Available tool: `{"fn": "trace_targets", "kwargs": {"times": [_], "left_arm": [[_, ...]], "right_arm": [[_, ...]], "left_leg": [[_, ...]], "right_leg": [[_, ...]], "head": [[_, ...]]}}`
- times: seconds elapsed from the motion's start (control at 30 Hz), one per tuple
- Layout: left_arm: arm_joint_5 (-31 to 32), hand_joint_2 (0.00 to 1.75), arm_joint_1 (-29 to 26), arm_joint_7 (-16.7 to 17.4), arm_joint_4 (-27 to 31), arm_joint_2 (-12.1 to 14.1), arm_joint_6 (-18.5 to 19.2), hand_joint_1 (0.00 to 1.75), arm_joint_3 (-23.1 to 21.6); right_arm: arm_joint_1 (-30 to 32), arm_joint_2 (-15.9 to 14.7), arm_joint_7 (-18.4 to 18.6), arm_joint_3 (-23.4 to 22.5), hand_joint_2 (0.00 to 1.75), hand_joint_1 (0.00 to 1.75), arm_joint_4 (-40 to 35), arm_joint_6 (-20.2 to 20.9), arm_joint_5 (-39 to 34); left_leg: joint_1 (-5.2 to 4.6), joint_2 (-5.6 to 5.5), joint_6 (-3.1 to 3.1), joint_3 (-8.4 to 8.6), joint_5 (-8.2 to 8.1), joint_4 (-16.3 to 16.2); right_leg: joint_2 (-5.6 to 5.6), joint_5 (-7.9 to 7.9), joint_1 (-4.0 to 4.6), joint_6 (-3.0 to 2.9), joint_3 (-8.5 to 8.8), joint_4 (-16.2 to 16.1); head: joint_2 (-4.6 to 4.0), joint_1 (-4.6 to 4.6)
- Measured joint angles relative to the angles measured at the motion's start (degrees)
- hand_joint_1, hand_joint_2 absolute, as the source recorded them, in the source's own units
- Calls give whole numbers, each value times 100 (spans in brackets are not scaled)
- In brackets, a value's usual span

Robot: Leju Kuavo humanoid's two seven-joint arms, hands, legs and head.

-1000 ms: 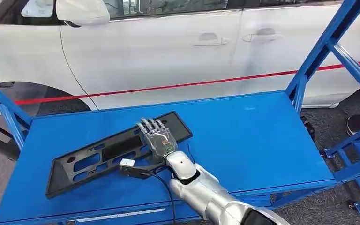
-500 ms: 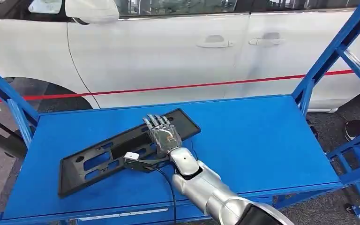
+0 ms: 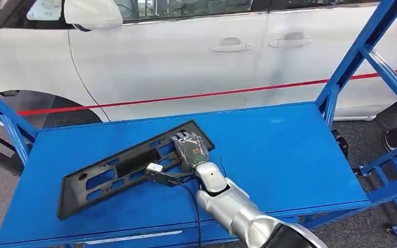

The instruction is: Take the parts from the cabinet and place them on the table.

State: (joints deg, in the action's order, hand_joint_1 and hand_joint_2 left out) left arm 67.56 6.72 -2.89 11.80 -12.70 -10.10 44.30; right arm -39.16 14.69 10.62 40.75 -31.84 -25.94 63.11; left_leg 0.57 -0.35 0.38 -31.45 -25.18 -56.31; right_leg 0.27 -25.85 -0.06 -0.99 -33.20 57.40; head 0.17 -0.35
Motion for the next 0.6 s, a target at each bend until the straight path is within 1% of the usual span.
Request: {"fn": "trace_targets", "kwargs": {"times": [0.03, 0.07, 0.13, 0.3, 0.47, 0.53, 0.6], "left_arm": [[-9, 0, 2, -4, 2, 0, -11, 0, 0], [-13, 0, 4, -7, 2, 0, -22, 0, 0], [-15, 0, 15, -7, 2, 0, -29, 0, 0], [-4, 0, 51, -4, 2, 4, -29, 0, 0], [28, 0, 55, 13, 2, 4, -35, 0, 0], [28, 0, 57, 26, 0, 4, -42, 0, 0], [-46, 0, 57, 7, 0, 4, -53, 0, 2]], "right_arm": [[-18, -11, -26, -51, 175, 175, -18, -7, -82], [-34, -26, -57, -110, 175, 175, -46, -11, -170], [-59, -72, -158, -267, 175, 175, -123, -13, -384], [-106, -221, -306, -675, 175, 175, -395, 55, -672], [-36, -345, -359, -920, 175, 175, -632, 48, -808], [-4, -376, -486, -1006, 175, 175, -730, 46, -985], [20, -417, -823, -1121, 175, 175, -891, 30, -1505]], "left_leg": [[7, 0, -47, 3, -2, 2], [10, 0, -65, 3, -4, 2], [10, 0, -74, 2, -4, 1], [4, -2, -75, -19, -5, -25], [-8, -1, -71, -34, -7, -42], [-11, -1, -68, -42, -9, -51], [-11, -1, -67, -57, -9, -57]], "right_leg": [[0, -1, 4, -1, 1, 3], [1, -1, 6, -2, 1, 5], [3, -1, 5, -1, 3, 6], [0, 1, -3, 3, 3, 6], [1, 10, -16, 18, -5, 6], [1, 10, -19, 19, -9, 6], [1, 14, -19, 25, -22, 6]], "head": [[0, -2], [0, 2], [0, 2], [0, 4], [0, 2], [0, 2], [0, 2]]}}
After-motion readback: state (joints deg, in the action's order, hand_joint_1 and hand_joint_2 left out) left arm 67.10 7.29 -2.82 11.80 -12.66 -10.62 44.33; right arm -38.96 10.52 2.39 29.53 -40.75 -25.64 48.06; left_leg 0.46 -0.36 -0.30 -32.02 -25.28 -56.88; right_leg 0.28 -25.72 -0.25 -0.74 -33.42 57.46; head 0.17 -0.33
